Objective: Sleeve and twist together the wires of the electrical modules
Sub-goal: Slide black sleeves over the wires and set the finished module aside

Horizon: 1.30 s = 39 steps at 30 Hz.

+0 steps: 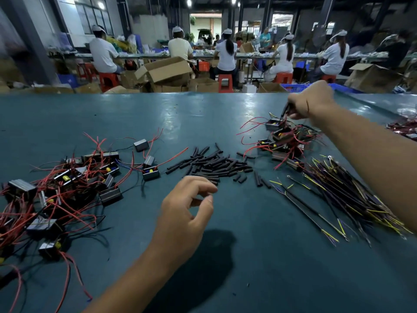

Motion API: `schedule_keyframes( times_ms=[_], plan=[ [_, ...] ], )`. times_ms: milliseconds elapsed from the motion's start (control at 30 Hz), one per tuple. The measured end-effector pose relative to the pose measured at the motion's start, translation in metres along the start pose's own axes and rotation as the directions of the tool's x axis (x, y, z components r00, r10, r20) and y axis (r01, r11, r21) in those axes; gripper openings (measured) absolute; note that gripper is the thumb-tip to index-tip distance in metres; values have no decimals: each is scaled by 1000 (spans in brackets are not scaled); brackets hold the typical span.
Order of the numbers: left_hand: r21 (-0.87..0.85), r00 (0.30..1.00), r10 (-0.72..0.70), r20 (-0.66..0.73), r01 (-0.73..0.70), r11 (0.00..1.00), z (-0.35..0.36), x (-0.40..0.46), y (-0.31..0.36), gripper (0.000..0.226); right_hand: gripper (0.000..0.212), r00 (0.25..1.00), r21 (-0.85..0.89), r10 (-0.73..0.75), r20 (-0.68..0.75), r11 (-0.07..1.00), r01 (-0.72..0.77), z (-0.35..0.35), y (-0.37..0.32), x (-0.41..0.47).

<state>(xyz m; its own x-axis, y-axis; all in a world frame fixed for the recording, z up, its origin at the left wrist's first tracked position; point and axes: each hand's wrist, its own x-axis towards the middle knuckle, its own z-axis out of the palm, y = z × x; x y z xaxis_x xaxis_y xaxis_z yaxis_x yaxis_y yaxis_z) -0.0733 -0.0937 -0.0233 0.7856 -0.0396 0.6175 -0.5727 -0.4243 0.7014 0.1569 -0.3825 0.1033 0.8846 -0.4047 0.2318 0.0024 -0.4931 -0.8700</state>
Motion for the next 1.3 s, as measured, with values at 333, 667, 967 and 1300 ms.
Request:
schedule_keyframes(
  times_ms=[333,667,967,1300],
  plan=[
    [202,977,58,207,-100,974,2,-4,-4,6,23,959,-276,-193,-207,952,132,14,15,-3],
    [537,938,-343,49,265,801,-74,40,-34,10,9,680,85,-602,419,771,631,57,32,-259],
    [985,761,-644,79,42,170,-151,59,-77,44,12,594,92,-613,521,732,675,57,59,-287],
    [939,858,-465,217,-53,339,-132,50,-37,23,12,623,114,-608,493,755,646,54,62,-282]
  ],
)
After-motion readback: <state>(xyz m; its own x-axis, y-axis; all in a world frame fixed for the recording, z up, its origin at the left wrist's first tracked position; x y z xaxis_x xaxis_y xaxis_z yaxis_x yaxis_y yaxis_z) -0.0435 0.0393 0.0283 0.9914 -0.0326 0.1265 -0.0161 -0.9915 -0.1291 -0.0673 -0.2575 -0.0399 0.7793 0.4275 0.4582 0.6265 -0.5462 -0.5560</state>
